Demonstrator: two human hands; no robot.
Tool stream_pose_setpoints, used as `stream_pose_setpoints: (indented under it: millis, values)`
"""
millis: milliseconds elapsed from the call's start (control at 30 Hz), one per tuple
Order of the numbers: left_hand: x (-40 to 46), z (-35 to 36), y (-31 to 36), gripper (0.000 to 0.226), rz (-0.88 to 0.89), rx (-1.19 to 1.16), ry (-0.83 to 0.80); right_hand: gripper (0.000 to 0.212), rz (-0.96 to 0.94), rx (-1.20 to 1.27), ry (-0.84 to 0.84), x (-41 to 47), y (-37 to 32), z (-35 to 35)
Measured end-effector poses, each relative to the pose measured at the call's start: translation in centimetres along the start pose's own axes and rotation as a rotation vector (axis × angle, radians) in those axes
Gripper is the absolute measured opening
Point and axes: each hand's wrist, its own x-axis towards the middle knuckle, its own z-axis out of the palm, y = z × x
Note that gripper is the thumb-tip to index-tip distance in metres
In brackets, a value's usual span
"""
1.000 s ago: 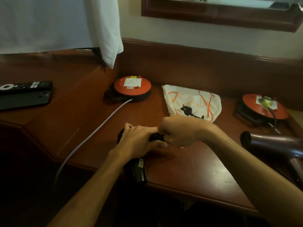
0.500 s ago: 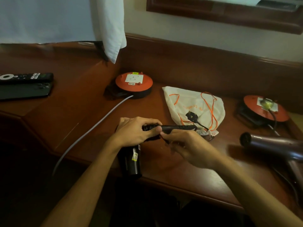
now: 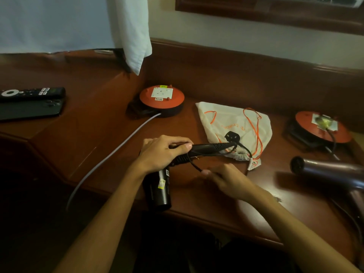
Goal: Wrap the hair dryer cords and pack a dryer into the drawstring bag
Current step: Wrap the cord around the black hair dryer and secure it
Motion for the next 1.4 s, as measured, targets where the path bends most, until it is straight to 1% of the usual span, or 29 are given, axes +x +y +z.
stream_pose_setpoints:
  millis: [33,67,100,133,200,233,300,333,400,433,500,567,633,733,867,933,1000,1033,1100,1200,1333,1400]
  values:
    - [-0.1,-0.1,-0.1,0.027,-0.004,-0.047,0.005,0.061,0.045,0.005,-0.014,0.7,0.4,-0.2]
    - [-0.2,-0.2,-0.2,0.029,0.002,-0.076,0.017,0.069,0.059,0.018,-0.024,1.3,0.7,-0.3]
    - [-0.5,-0.3,-0.2,0.031,0.016,-0.084,0.024,0.069,0.038,0.031,-0.027,1.9,0.6,-0.3]
    - [-0.7,-0.4,-0.3,0.032,0.030,-0.086,0.018,0.061,0.001,0.035,-0.028,2.5,0.2,-0.4]
    - [-1.3,-0.3,-0.2,0.038,0.054,-0.061,-0.001,0.021,-0.011,0.060,-0.005,3.5,-0.1,-0.8]
    - [-1.4,-0.2,-0.1,0.043,0.066,-0.025,0.008,0.013,0.010,0.047,-0.008,4.1,-0.1,-1.3]
    - [-1.5,-0.1,0.0,0.051,0.108,0.057,0.021,0.035,0.043,-0.035,-0.075,5.3,0.1,-2.4]
    - [-1.4,0.1,0.0,0.053,0.131,0.096,0.012,0.037,0.044,-0.067,-0.129,6.0,0.3,-2.9]
    - [-1.2,0.5,0.2,0.055,0.169,0.180,-0.011,0.030,0.009,-0.095,-0.182,6.9,0.2,-4.0]
    - [-1.1,0.7,0.4,0.055,0.190,0.225,-0.016,0.031,0.019,-0.092,-0.186,7.2,0.1,-4.4]
    - [-0.9,1.2,0.6,0.056,0.214,0.295,-0.018,0.039,0.048,-0.035,-0.164,7.6,0.1,-5.3]
    - [-0.8,1.5,0.6,0.058,0.212,0.330,-0.008,0.044,0.037,0.013,-0.154,7.7,-0.3,-6.0]
    - [-0.6,1.6,0.5,0.059,0.214,0.349,0.004,0.043,0.019,0.042,-0.156,7.8,-1.1,-6.5]
    - [-0.5,1.8,0.3,0.057,0.212,0.391,0.014,0.037,0.008,0.028,-0.130,7.9,-2.8,-7.4]
    - [-0.2,2.0,0.4,0.052,0.195,0.417,0.015,0.029,-0.015,-0.062,-0.217,7.3,-5.1,-8.2]
    - [-0.1,2.2,0.4,0.058,0.206,0.448,-0.008,0.022,-0.024,-0.153,-0.280,6.8,-5.8,-8.3]
    - [0.0,2.4,0.2,0.065,0.232,0.474,-0.031,0.020,-0.030,-0.225,-0.302,6.2,-6.3,-8.2]
    - [0.0,2.4,0.1,0.066,0.242,0.481,-0.037,0.019,-0.041,-0.233,-0.280,5.9,-6.5,-8.0]
    - [0.3,2.5,0.1,0.068,0.233,0.467,-0.040,0.019,-0.068,-0.232,-0.176,5.5,-7.0,-7.2]
    - [0.5,2.5,0.2,0.067,0.224,0.384,-0.016,0.021,-0.085,-0.289,-0.049,5.3,-7.3,-6.1]
    - [0.2,2.4,0.3,0.048,0.239,0.254,0.042,0.018,-0.074,-0.394,0.007,4.9,-7.5,-5.2]
    - [0.2,2.3,0.2,0.051,0.229,0.244,0.067,0.020,-0.033,-0.485,0.003,4.5,-7.7,-5.5]
